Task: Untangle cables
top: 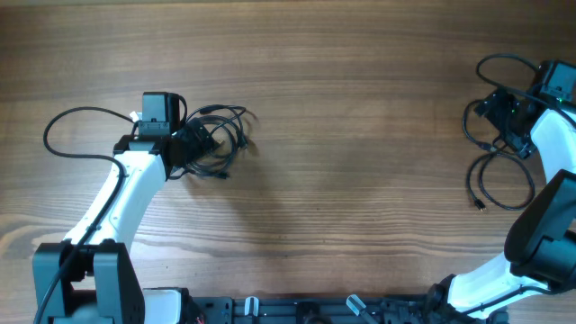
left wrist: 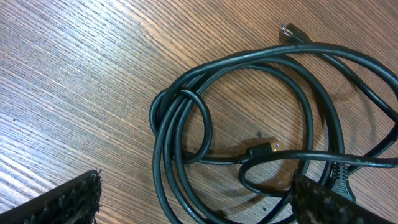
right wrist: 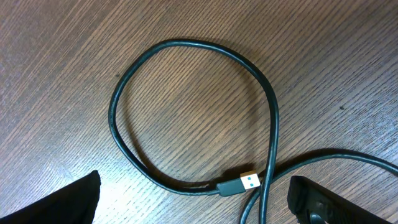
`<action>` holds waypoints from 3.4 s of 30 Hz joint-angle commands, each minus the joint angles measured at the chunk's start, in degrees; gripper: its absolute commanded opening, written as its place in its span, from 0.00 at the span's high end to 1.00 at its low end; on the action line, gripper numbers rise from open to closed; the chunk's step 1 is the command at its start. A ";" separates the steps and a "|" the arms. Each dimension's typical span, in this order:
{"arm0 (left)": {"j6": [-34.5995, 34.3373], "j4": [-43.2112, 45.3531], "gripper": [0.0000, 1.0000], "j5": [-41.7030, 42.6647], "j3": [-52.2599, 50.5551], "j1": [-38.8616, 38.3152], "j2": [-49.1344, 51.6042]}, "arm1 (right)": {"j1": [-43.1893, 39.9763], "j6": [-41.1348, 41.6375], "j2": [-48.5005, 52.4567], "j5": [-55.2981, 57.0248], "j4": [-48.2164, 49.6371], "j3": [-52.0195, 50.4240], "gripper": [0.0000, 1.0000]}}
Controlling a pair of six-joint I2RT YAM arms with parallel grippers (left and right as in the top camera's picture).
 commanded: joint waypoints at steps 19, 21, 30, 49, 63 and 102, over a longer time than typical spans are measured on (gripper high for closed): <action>-0.13 0.15 0.00 0.50 -0.44 0.44 0.66 | -0.02 0.63 -0.63 -0.92 0.13 0.76 0.00; -0.15 0.17 0.00 0.52 -0.44 0.44 0.66 | -0.02 0.61 -0.63 -0.92 0.13 0.76 0.00; 3.76 2.82 0.66 8.63 0.11 0.50 0.24 | -0.02 0.61 -0.63 -0.92 0.13 0.76 0.00; -0.98 10.51 0.72 -0.31 2.91 -1.38 12.44 | -0.02 0.61 -0.63 -0.92 0.15 0.79 0.00; -0.96 6.43 0.77 -2.38 6.08 -1.57 11.80 | -0.02 0.63 -0.63 -0.92 0.15 0.76 0.00; -4.04 -2.51 0.80 -6.23 4.48 -2.60 15.43 | -0.02 0.61 -0.63 -0.92 0.13 0.76 0.00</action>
